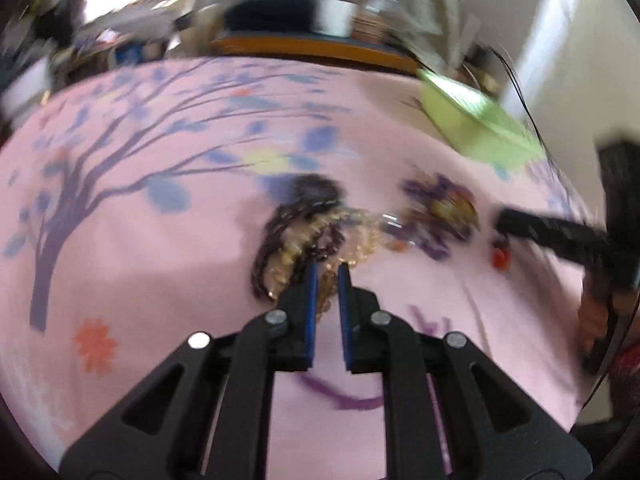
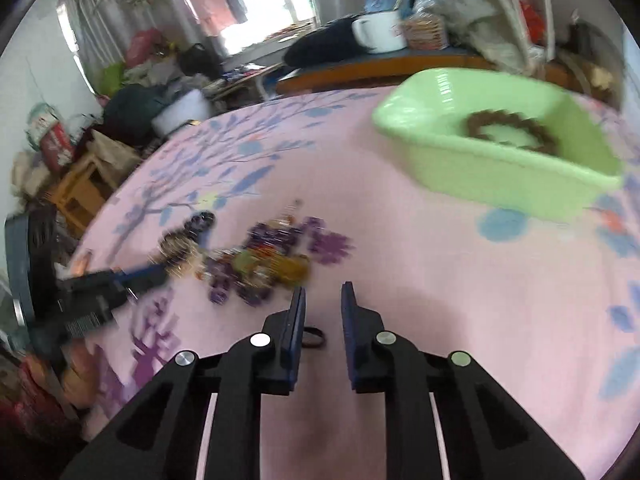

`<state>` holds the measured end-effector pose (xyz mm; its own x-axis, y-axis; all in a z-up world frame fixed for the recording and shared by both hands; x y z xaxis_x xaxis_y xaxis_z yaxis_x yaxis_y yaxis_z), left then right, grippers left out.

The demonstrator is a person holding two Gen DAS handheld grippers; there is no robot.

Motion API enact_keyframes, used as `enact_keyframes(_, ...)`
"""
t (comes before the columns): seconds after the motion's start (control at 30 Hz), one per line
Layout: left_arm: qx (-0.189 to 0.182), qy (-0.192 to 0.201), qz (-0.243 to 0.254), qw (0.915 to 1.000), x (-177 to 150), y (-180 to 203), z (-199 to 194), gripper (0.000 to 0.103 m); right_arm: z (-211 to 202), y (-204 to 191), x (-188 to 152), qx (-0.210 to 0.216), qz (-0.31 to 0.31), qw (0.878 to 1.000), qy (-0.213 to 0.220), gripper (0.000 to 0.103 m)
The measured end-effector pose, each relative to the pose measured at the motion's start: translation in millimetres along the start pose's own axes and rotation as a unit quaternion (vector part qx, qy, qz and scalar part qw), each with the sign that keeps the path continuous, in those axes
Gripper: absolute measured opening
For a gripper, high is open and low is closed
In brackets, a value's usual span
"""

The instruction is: Organize jewelry

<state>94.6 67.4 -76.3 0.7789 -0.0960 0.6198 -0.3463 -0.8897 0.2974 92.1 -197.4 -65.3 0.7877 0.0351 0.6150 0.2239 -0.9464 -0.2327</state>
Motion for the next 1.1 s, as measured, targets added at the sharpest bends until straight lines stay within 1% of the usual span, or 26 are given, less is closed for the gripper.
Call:
enact_keyframes(0.07,-0.011,0.011,-0.023,0.9996,2,-10,-3,0.011,-11,-2,0,0.003,-0.012,1.000,0.006,0.000)
enact_keyframes(0.1,-0.023,0.021,-0.034,0.9989,2,-13,-6,0.011,-16,-6,2,0.008,-0.018,1.000,0.014,0.000)
enact_keyframes(0.17,-0.040,0.043,-0.031,0.9978,4,-10,-14,0.011,-23,-15,10,0.027,-0.031,0.999,0.035,0.000)
enact_keyframes(0.2,-0.050,0.060,-0.025,0.9967,3,-7,-21,0.011,-22,-19,15,0.037,-0.035,0.998,0.039,0.003)
enact_keyframes(0.23,-0.056,0.068,-0.020,0.9959,3,-5,-23,0.011,-19,-22,22,0.047,-0.038,0.997,0.038,0.011)
enact_keyframes(0.27,-0.061,0.074,-0.015,0.9953,2,-4,-25,0.011,-14,-23,30,0.049,-0.035,0.998,0.034,0.014)
enact_keyframes(0.3,-0.065,0.076,-0.013,0.9949,2,-3,-27,0.011,-8,-23,37,0.046,-0.030,0.998,0.028,0.016)
enact_keyframes(0.37,-0.073,0.080,-0.013,0.9941,2,-4,-30,0.011,10,-23,50,0.040,-0.024,0.999,0.004,0.016)
enact_keyframes(0.43,-0.075,0.081,-0.014,0.9937,3,-5,-30,0.011,33,-22,58,0.039,-0.011,0.999,-0.036,0.016)
enact_keyframes(0.47,-0.075,0.080,-0.014,0.9938,3,-5,-30,0.011,47,-23,58,0.047,-0.006,0.997,-0.063,0.016)
enact_keyframes(0.5,-0.076,0.079,-0.015,0.9939,3,-6,-29,0.011,54,-24,56,0.053,-0.005,0.996,-0.075,0.008)
enact_keyframes(0.53,-0.077,0.078,-0.016,0.9939,4,-7,-29,0.011,53,-27,55,0.049,-0.017,0.997,-0.058,0.000)
enact_keyframes(0.6,-0.078,0.078,-0.019,0.9937,4,-8,-29,0.011,50,-26,55,0.079,-0.002,0.995,-0.064,0.000)
enact_keyframes(0.7,-0.080,0.079,-0.022,0.9934,3,-9,-29,0.011,21,-28,61,0.116,0.017,0.993,-0.020,0.000)
enact_keyframes(0.77,-0.083,0.080,-0.019,0.9932,3,-8,-30,0.011,-6,-31,65,0.139,0.024,0.990,0.012,0.000)
enact_keyframes(0.9,-0.097,0.084,-0.009,0.9917,5,4,-35,0.012,-45,-47,74,0.164,0.008,0.985,0.051,0.000)
enact_keyframes(0.93,-0.104,0.087,-0.004,0.9907,7,10,-38,0.013,-53,-53,75,0.167,0.000,0.984,0.061,0.000)
enact_keyframes(0.97,-0.111,0.091,0.003,0.9897,8,17,-42,0.027,-60,-58,78,0.169,-0.006,0.983,0.069,0.000)
enact_keyframes(1.0,-0.118,0.098,0.014,0.9881,8,28,-46,0.049,-70,-63,79,0.175,-0.013,0.981,0.081,0.000)
enact_keyframes(1.03,-0.124,0.107,0.024,0.9861,9,37,-50,0.067,-76,-65,80,0.178,-0.017,0.980,0.088,0.000)
enact_keyframes(1.07,-0.130,0.115,0.034,0.9841,9,45,-53,0.070,-84,-68,80,0.180,-0.023,0.979,0.096,0.000)
enact_keyframes(1.1,-0.136,0.121,0.048,0.9821,9,54,-56,0.070,-86,-73,81,0.182,-0.026,0.978,0.102,0.000)
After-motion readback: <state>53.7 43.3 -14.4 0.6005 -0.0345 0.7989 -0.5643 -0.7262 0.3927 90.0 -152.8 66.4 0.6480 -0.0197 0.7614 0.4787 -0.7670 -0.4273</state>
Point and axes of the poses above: each gripper's, at about its wrist camera, not at the fingertips, and z roughly the way its jaws point, y to its right, x to its top, the point moved 1 cm from there along z, roughly the way its jaws point, and after that the axes turned 7 degrees about -x, right-handed, at the moved point
